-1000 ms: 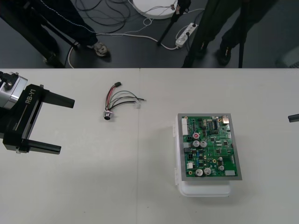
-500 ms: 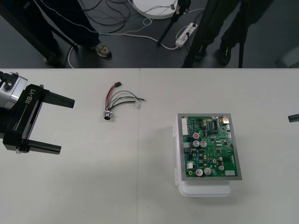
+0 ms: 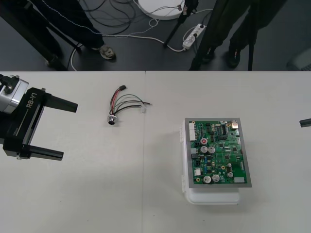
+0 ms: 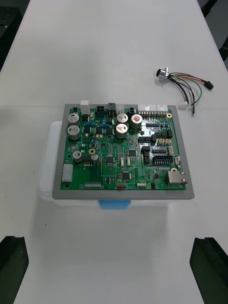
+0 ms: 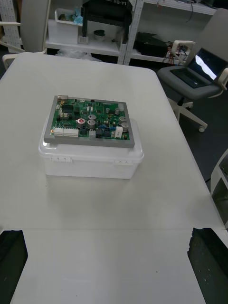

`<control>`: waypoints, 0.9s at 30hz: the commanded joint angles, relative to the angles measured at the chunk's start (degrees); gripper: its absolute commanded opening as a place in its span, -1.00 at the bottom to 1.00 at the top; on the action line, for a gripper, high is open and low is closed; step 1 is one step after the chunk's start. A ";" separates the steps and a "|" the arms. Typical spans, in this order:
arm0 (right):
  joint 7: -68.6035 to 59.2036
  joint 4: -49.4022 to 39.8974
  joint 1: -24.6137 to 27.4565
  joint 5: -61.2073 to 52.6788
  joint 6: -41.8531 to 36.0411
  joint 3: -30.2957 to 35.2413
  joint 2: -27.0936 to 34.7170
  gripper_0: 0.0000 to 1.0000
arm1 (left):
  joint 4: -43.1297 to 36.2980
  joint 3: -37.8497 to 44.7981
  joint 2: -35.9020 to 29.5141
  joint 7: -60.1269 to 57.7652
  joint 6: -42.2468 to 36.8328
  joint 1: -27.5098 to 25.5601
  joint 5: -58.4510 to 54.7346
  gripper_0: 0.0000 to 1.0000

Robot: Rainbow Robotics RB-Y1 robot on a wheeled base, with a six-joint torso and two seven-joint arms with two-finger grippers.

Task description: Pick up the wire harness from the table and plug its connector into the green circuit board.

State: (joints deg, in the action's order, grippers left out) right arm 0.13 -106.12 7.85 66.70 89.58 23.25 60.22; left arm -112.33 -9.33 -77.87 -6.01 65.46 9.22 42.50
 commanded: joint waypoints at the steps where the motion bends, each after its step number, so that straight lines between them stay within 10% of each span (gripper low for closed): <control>1: -1.54 -0.05 0.94 -0.87 0.42 -0.49 -0.19 1.00 | -1.13 1.86 -0.18 2.75 -1.83 -0.69 -0.22 1.00; 27: -1.54 -0.05 0.94 -0.87 0.42 -0.49 -0.19 1.00 | 0.01 -0.16 3.69 1.52 -0.86 -3.77 -0.49 1.00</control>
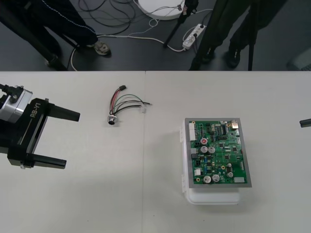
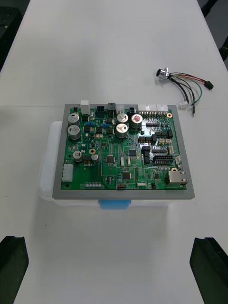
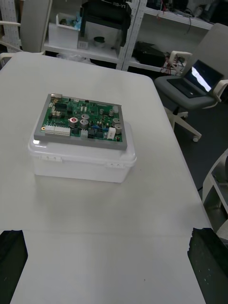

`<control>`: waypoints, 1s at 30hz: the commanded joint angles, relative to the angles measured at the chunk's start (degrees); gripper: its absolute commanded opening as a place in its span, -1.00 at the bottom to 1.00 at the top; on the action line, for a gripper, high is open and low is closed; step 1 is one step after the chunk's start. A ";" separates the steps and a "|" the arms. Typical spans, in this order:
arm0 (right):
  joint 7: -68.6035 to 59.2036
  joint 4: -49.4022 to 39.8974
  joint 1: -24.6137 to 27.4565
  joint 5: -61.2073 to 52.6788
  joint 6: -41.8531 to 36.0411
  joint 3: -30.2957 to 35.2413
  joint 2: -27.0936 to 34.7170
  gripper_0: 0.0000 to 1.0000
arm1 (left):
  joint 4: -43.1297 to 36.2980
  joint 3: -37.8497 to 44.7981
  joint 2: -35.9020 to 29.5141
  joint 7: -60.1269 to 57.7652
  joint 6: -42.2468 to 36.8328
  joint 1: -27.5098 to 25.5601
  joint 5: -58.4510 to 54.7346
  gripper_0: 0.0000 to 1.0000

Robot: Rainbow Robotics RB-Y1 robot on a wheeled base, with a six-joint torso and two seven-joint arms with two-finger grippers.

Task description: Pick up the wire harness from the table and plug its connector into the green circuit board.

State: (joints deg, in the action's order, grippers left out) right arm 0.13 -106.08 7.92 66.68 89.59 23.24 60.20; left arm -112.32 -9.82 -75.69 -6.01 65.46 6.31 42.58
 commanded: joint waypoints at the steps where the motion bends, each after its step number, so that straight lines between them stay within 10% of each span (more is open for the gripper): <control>1: -1.54 1.23 3.16 -0.41 0.41 -2.94 -3.08 1.00 | -0.01 0.33 1.51 1.17 -0.86 -0.86 -0.22 1.00; 14: -0.92 3.78 4.21 -9.99 0.41 -4.70 0.26 1.00 | 1.93 0.24 3.00 -9.11 -1.12 3.89 9.71 1.00; 30: 5.85 13.36 11.16 -30.73 0.41 -8.04 8.88 1.00 | 2.28 -14.35 9.07 -34.07 -7.54 22.00 32.65 1.00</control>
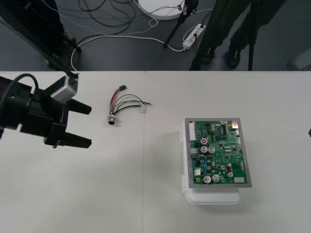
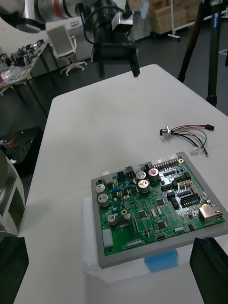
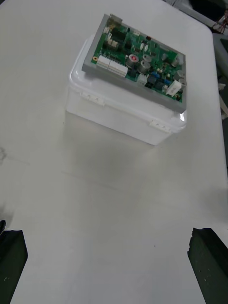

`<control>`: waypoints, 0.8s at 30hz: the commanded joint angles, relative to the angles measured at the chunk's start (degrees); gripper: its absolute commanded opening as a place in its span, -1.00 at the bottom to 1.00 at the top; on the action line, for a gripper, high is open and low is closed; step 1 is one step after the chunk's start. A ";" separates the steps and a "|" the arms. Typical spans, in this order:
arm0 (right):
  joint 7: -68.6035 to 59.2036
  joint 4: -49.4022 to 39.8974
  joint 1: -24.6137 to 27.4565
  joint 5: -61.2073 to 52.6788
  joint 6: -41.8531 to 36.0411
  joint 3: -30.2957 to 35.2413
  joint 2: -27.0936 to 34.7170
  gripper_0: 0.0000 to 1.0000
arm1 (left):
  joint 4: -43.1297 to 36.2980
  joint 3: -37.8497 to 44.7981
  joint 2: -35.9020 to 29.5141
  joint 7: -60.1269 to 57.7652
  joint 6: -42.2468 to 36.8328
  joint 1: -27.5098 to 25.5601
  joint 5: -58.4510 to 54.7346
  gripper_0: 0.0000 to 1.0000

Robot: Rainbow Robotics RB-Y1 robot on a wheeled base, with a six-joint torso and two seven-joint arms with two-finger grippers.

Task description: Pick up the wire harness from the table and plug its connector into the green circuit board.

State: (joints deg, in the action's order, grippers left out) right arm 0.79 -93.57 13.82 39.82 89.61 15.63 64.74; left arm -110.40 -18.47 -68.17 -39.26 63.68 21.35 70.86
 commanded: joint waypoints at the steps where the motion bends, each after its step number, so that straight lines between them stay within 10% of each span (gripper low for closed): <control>1: 7.74 1.02 7.01 -5.19 0.39 -0.51 4.87 1.00 | 0.80 -7.01 1.99 -2.67 -6.29 8.44 6.14 1.00; 10: 23.91 3.22 11.49 -10.55 -3.56 -5.70 5.84 1.00 | 6.87 -13.52 7.00 -14.80 -6.29 17.05 16.07 1.00; 24: 45.88 13.94 -12.07 -26.55 -1.63 -41.56 11.55 1.00 | 9.50 -18.79 12.36 -33.78 -0.84 23.21 34.70 1.00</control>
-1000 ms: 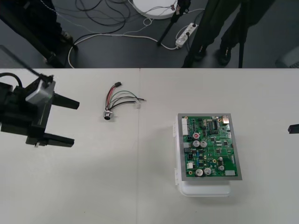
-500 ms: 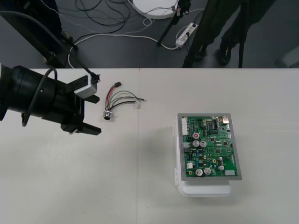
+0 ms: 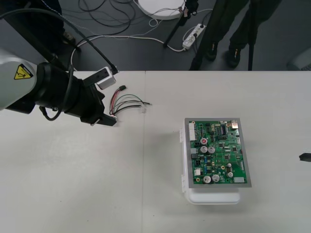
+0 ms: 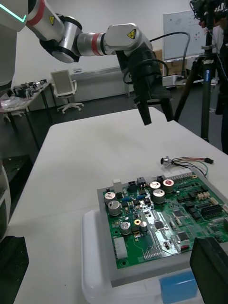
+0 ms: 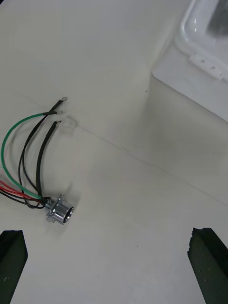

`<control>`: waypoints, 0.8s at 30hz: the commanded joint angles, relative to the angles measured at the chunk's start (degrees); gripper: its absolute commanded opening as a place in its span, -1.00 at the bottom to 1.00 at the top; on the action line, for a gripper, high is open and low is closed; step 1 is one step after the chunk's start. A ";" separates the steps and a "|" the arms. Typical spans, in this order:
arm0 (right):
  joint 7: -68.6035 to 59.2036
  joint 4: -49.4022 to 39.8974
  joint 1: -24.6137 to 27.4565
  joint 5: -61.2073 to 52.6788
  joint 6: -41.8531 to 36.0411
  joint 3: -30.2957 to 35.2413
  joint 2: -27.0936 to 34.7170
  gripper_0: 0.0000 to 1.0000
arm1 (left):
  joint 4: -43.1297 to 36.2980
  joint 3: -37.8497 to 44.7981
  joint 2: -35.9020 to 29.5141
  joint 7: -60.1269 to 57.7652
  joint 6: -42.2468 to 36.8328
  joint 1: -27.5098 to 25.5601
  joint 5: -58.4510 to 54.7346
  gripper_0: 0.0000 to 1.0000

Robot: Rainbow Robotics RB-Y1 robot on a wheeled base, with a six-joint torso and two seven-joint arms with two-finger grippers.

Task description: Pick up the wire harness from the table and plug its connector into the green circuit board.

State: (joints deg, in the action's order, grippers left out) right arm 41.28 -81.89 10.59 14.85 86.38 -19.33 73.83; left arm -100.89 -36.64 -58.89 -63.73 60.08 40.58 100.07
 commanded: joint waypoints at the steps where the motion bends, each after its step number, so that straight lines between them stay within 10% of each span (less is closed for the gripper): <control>1: 5.83 2.52 -9.80 -1.58 1.60 -7.30 2.46 1.00 | 0.08 -0.63 3.52 -10.09 3.64 4.15 6.37 1.00; 24: 10.57 11.31 -31.07 -7.91 3.62 -30.16 0.09 1.00 | 17.57 9.04 24.88 -13.08 25.17 6.09 29.92 1.00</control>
State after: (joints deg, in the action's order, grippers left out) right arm 48.03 -71.18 -17.83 8.25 89.22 -47.89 74.00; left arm -84.87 -31.14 -37.95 -78.58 79.03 44.29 127.53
